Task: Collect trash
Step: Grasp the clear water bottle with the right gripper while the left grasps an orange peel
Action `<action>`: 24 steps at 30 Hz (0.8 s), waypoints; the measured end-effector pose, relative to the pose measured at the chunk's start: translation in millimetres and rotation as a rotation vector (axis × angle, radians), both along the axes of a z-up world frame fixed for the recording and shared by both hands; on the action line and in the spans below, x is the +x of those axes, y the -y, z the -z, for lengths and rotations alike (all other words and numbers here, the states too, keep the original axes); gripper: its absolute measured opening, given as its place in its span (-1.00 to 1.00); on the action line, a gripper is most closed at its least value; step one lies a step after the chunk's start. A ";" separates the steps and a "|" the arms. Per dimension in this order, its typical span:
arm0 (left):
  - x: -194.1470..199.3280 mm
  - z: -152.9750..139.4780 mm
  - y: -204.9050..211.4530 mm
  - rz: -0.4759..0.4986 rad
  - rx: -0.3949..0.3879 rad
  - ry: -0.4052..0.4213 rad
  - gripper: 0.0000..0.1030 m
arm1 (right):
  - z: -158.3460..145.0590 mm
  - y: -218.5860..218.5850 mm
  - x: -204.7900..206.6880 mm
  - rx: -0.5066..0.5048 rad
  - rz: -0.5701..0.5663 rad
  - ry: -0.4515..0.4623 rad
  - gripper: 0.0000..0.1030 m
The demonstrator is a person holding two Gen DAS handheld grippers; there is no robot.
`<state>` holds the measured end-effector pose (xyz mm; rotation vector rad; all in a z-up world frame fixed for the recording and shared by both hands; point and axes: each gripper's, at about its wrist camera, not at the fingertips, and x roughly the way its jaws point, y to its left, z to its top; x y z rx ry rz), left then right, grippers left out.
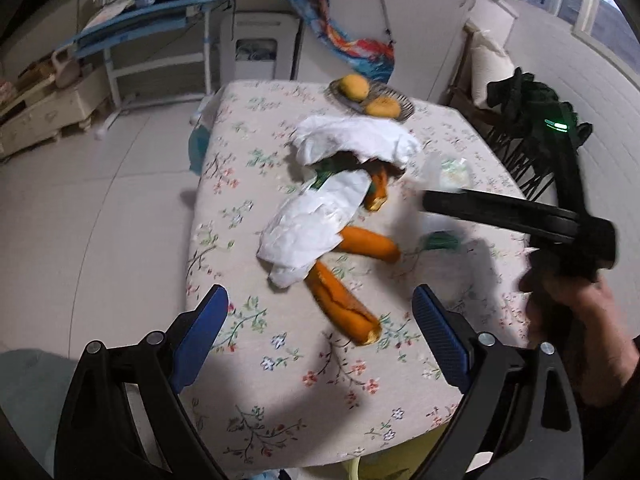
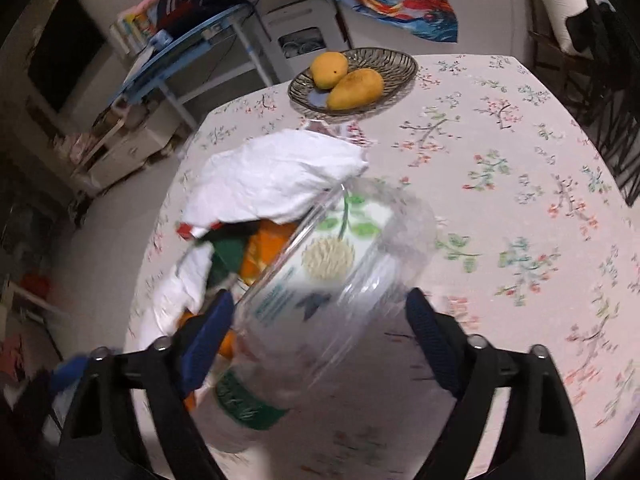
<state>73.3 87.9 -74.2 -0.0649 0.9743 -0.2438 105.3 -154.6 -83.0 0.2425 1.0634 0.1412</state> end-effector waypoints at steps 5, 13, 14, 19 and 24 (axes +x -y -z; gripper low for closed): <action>4.0 13.7 -1.2 -0.036 -0.018 -0.072 0.74 | -10.0 24.3 -19.5 -0.092 -0.099 -0.032 0.32; 8.7 28.6 3.3 -0.182 -0.081 -0.082 0.57 | -3.7 44.2 -42.5 -0.106 -0.053 0.010 0.33; 10.2 30.4 5.4 -0.193 -0.068 -0.082 0.49 | -3.5 43.5 -41.3 -0.099 -0.053 0.009 0.33; 17.3 38.5 13.5 -0.221 -0.038 -0.095 0.37 | -5.9 42.0 -38.4 -0.089 -0.073 0.024 0.33; 20.7 47.2 29.3 -0.182 -0.003 -0.112 -0.04 | -1.3 42.4 -36.1 -0.076 -0.071 0.019 0.31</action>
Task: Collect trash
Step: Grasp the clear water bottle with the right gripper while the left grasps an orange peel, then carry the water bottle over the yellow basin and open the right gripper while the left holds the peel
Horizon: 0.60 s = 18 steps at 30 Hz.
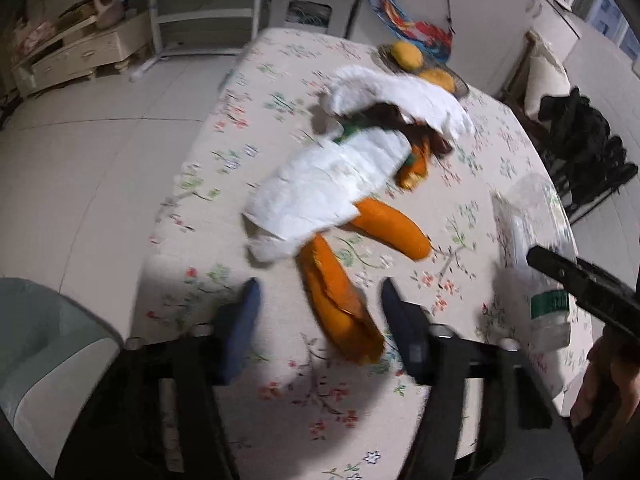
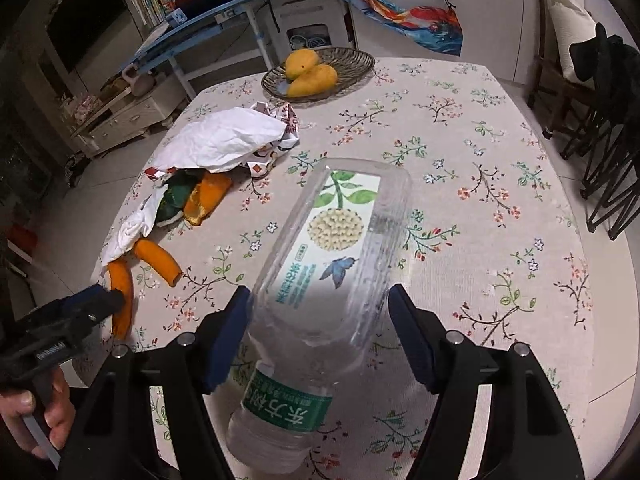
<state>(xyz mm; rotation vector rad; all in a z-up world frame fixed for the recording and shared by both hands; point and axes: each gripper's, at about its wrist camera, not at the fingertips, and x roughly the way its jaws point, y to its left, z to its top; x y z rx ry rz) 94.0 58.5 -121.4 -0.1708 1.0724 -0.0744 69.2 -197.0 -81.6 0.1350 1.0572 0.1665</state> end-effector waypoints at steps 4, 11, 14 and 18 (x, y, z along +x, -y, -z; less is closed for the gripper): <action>-6.3 0.0 6.4 0.055 -0.002 -0.003 -0.60 | -0.9 -2.3 -2.6 -0.009 -0.013 0.009 0.27; -35.1 -7.9 12.7 0.163 -0.035 0.019 -0.64 | -2.0 6.1 -15.8 0.042 -0.030 -0.013 0.24; -45.7 -4.6 21.1 0.198 -0.001 0.012 -0.64 | -2.1 8.9 -21.3 0.041 -0.029 -0.014 0.25; -49.7 -3.7 30.8 0.210 0.070 0.024 -0.45 | -1.0 10.1 -23.2 0.035 -0.009 -0.005 0.26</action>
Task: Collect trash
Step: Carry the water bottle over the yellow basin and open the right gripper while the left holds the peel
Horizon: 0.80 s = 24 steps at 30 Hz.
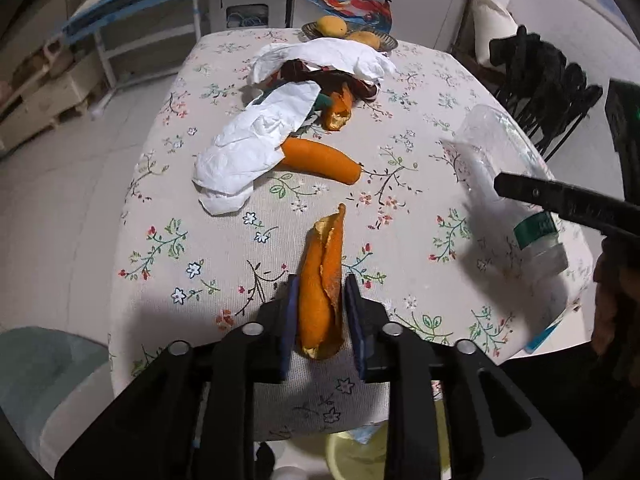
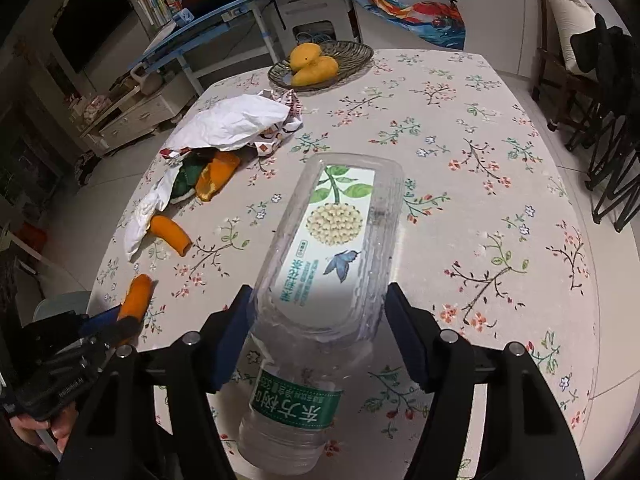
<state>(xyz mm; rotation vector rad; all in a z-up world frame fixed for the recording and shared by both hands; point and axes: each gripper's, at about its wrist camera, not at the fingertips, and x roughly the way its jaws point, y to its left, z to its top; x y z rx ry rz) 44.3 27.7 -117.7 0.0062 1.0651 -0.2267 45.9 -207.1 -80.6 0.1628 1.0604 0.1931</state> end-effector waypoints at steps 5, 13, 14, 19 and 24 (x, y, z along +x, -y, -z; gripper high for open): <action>-0.2 -1.2 0.0 -0.027 0.015 0.013 -0.22 | 8.1 1.0 -0.8 -0.025 0.017 -0.011 0.23; -10.0 -8.4 17.3 0.026 0.054 0.080 -0.65 | 2.9 20.0 -13.1 0.129 0.071 0.014 0.15; -11.8 -11.2 16.7 0.024 0.051 0.092 -0.65 | 2.4 22.2 -15.1 0.161 0.077 0.017 0.15; -22.3 -27.5 6.0 -0.029 0.019 0.166 -0.65 | -9.5 27.8 -28.5 0.324 0.070 0.074 0.15; -35.3 -44.1 -1.3 -0.068 0.002 0.251 -0.65 | -25.5 20.6 -47.0 0.383 0.031 0.147 0.16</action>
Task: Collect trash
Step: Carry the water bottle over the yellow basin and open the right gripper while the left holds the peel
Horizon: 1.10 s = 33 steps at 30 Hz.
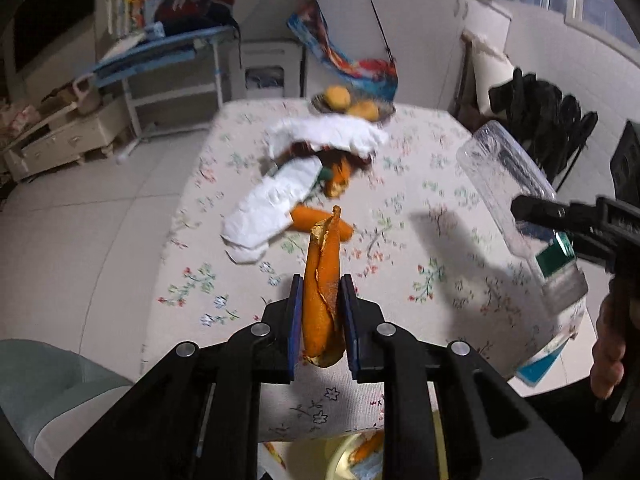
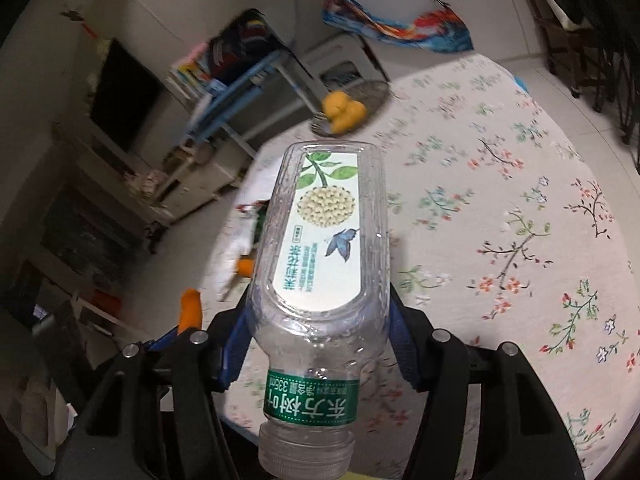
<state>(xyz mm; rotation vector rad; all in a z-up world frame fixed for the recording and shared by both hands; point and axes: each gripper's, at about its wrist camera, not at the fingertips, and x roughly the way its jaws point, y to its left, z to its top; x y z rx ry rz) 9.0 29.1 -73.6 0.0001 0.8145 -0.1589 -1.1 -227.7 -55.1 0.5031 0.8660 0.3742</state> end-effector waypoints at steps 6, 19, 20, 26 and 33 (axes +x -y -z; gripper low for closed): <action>-11.7 -12.2 -9.1 -0.036 -0.032 0.051 -0.65 | 4.2 -4.3 -19.8 0.044 0.005 0.009 0.16; -33.8 -16.7 -11.1 -0.038 -0.056 0.082 -0.65 | 2.7 -8.9 -41.6 0.110 -0.015 0.048 0.16; -35.9 -16.9 -11.5 -0.038 -0.057 0.083 -0.65 | 2.7 -8.9 -43.7 0.113 -0.018 0.048 0.16; -45.7 -16.4 -15.1 -0.037 -0.100 0.080 -0.65 | 2.7 -13.5 -59.0 0.114 -0.051 0.041 0.16; -58.1 -15.2 -23.3 -0.049 -0.139 0.080 -0.66 | 7.0 -29.6 -79.4 0.058 -0.117 0.017 0.16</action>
